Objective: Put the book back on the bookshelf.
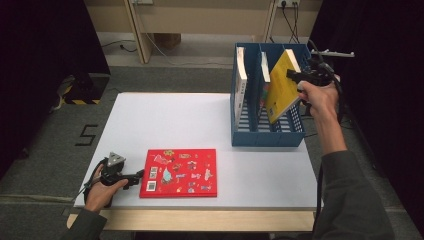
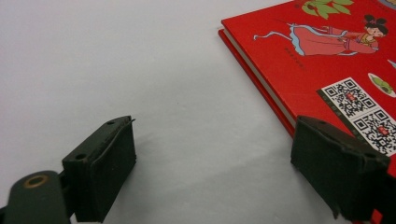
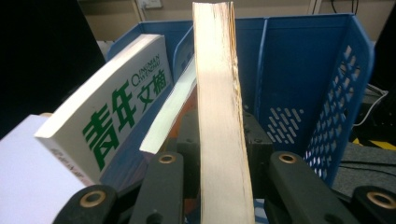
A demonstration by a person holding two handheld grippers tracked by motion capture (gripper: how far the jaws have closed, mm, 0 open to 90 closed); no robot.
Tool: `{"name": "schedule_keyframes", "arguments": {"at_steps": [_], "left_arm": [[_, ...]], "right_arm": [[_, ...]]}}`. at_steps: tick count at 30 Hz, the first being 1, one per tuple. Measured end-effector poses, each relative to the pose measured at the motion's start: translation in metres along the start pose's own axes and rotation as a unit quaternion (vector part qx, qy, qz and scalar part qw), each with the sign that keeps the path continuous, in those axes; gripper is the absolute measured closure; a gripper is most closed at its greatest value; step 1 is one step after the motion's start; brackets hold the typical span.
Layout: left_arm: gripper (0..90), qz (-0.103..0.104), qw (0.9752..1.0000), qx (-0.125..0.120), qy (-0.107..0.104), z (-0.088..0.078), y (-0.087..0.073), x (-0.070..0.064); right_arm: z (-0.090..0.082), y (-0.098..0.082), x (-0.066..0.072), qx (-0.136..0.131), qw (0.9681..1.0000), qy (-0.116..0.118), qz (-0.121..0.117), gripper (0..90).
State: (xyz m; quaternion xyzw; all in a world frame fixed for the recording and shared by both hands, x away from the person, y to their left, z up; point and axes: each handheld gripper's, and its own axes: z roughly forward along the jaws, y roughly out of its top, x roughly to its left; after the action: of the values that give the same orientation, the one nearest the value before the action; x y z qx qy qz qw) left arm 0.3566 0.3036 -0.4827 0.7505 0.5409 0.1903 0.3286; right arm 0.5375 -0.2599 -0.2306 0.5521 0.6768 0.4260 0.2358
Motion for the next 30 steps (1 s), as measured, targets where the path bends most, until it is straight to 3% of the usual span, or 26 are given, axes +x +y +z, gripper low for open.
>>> {"name": "schedule_keyframes", "arguments": {"at_steps": [14, 22, 30], "left_arm": [[12.9, 0.001, 1.0, 0.0, 0.001, 0.0, 0.0, 0.0], [12.9, 0.0, 1.0, 0.0, 0.001, 0.0, 0.0, 0.0], [12.9, 0.001, 1.0, 0.0, 0.001, 0.0, 0.0, 0.0]], "right_arm": [[0.044, -0.007, -0.001, 0.003, 0.9993, -0.024, 0.029, 74.4], [0.065, -0.015, 0.004, 0.022, 0.9989, -0.032, 0.024, 74.2], [0.074, -0.023, 0.002, 0.042, 0.9984, -0.028, 0.025, 72.7]]}}
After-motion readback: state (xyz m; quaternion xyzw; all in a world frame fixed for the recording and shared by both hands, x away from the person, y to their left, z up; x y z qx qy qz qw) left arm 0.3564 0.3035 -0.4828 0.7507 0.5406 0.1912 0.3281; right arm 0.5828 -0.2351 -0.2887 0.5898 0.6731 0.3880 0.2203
